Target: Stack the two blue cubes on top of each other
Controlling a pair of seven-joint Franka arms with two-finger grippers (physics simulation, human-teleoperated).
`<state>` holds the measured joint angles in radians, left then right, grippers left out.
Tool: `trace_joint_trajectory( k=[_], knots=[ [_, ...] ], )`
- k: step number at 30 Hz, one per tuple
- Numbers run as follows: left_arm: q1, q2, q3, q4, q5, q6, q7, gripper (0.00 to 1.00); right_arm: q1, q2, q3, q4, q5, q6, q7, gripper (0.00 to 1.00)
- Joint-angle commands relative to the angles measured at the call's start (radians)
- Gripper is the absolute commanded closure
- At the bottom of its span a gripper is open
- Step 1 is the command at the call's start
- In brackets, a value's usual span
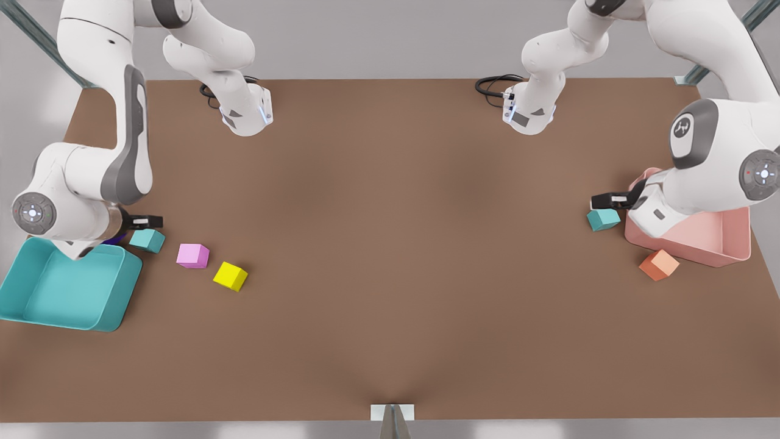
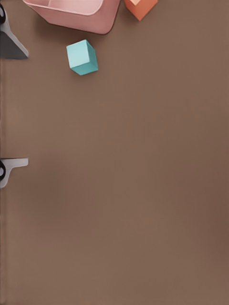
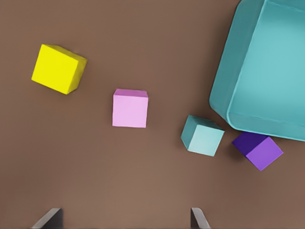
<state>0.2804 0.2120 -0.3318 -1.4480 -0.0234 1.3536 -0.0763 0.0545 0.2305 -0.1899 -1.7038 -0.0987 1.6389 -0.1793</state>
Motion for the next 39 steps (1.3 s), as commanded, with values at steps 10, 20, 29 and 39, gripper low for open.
trace_joint_trajectory(
  k=[10, 20, 29, 39],
  knots=[
    [-0.004, 0.102, -0.001, -0.003, 0.000, -0.016, -0.006, 0.00, -0.044, 0.023, 0.001, -0.027, 0.051, 0.174, -0.155, 0.00],
    [-0.004, 0.092, -0.006, 0.143, -0.003, 0.013, -0.006, 0.00, -0.097, -0.025, 0.000, -0.267, 0.051, 0.515, -0.155, 0.00],
    [-0.001, 0.139, -0.006, 0.172, -0.003, 0.019, -0.005, 0.00, -0.142, 0.033, 0.000, -0.324, 0.088, 0.622, -0.155, 0.00],
    [-0.001, 0.147, -0.006, 0.172, -0.003, -0.016, -0.006, 0.00, -0.193, 0.102, 0.000, -0.324, 0.169, 0.585, -0.105, 0.00]
  ],
)
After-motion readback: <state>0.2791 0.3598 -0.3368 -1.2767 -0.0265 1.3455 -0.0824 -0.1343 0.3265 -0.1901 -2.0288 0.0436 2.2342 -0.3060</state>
